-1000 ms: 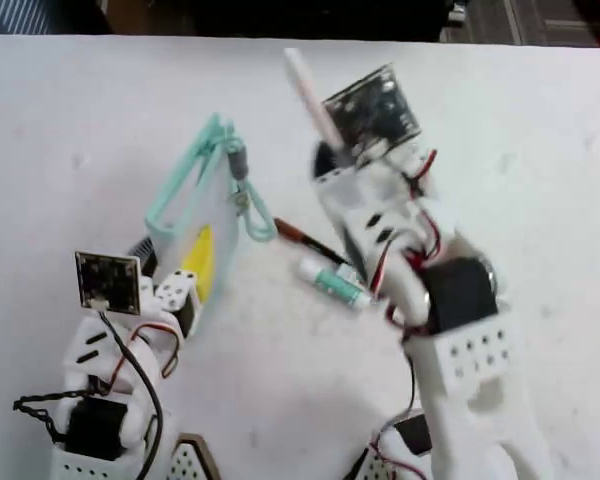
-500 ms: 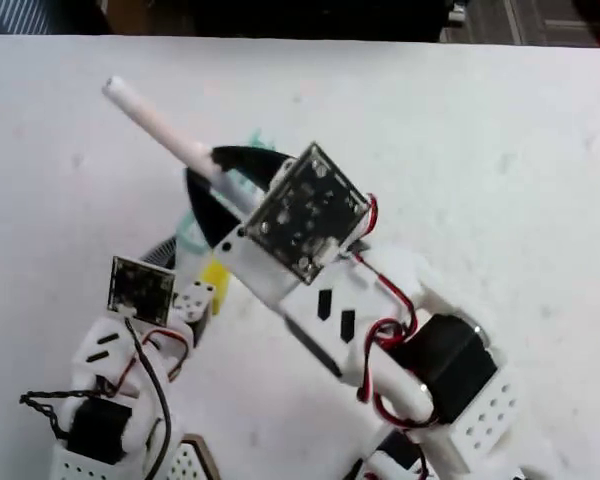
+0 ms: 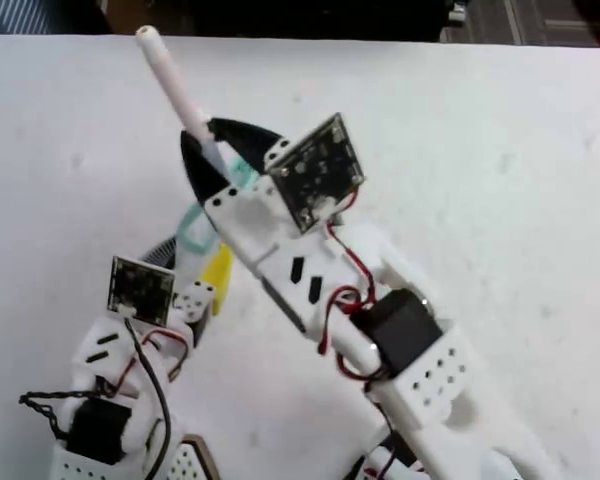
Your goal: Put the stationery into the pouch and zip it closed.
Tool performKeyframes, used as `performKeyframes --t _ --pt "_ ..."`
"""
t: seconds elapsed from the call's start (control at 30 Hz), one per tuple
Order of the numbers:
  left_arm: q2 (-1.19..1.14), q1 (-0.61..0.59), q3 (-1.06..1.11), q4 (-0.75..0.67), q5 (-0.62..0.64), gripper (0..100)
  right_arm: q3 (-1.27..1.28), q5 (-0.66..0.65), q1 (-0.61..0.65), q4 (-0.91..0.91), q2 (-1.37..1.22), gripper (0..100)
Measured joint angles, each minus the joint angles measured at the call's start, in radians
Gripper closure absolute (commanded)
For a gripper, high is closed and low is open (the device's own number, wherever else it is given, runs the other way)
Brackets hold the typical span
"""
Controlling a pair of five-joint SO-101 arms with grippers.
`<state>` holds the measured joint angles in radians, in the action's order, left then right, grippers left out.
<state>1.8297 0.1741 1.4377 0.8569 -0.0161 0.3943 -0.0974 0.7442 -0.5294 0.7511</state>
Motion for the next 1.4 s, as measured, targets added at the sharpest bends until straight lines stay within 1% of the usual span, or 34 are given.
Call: performKeyframes --t 0.17,0.3,0.87,1.4 --pt "0.0 0.0 0.0 0.0 0.0 81 0.063 0.055 -0.002 0.032 0.0 98.1" --pt "0.0 0.0 0.0 0.0 0.0 81 0.066 0.066 0.0 0.031 0.0 98.1" --pt "0.0 0.002 0.0 0.0 0.0 81 0.066 0.069 0.0 -0.166 0.002 97.8" --pt "0.0 0.002 0.0 0.0 0.0 81 0.066 0.069 0.002 -0.198 0.002 98.0"
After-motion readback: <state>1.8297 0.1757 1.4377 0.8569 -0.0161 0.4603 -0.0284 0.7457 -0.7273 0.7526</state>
